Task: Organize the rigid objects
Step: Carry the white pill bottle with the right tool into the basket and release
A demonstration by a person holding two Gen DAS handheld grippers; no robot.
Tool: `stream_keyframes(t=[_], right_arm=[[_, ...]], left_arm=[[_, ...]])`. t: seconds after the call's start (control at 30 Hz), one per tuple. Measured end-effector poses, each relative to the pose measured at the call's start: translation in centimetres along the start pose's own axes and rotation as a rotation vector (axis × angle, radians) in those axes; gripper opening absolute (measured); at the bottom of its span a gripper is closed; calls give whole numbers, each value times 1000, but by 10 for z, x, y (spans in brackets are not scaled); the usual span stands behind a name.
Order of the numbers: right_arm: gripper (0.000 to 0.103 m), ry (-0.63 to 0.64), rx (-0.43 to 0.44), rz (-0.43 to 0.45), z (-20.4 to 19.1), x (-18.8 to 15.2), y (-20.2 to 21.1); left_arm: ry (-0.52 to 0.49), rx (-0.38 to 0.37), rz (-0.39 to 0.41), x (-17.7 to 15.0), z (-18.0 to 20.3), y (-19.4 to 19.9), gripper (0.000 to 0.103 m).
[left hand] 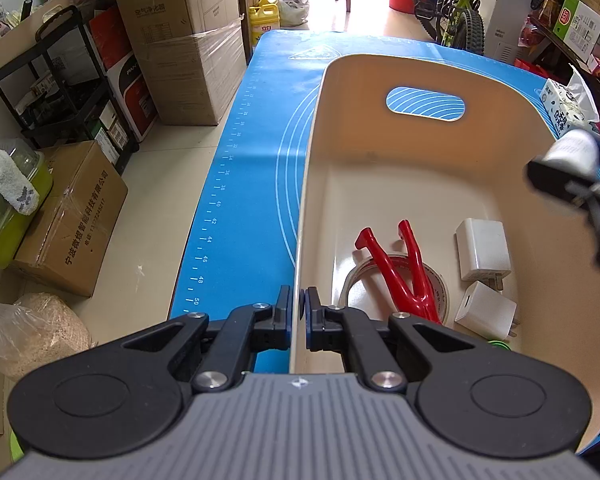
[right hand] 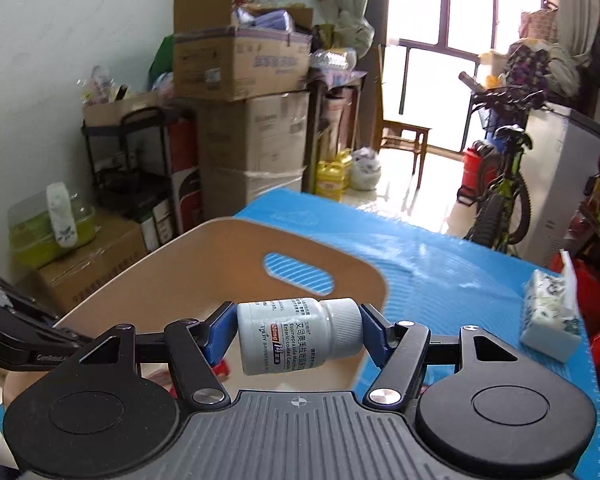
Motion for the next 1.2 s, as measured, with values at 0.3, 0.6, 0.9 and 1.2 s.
stream_keyframes(t=[0.3,0.6,0.9,1.2], right_arm=[[68,62,26,-175,-34,-28,-32],[68,160,-9,-284,-48,-38,-42],[82,105,-11,-269,-40,-34,-38],[89,-3,-4,-141,-18,-19,-6]], left_arm=[[1,-1,0,0,0,0,7],[0,0,0,0,0,0,7],[0,0,0,0,0,0,7],[2,-3,0,1,0,0,7]])
Point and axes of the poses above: each gripper's, at about its wrist camera, not at the fingertips, and y roughly against the way its jaws point, z to its right, x to its top, the point moved 4 cm from there along -y, roughly the way its jaws point, and after that the axes turned 7 degrees about -y, right-handed, at the moved point
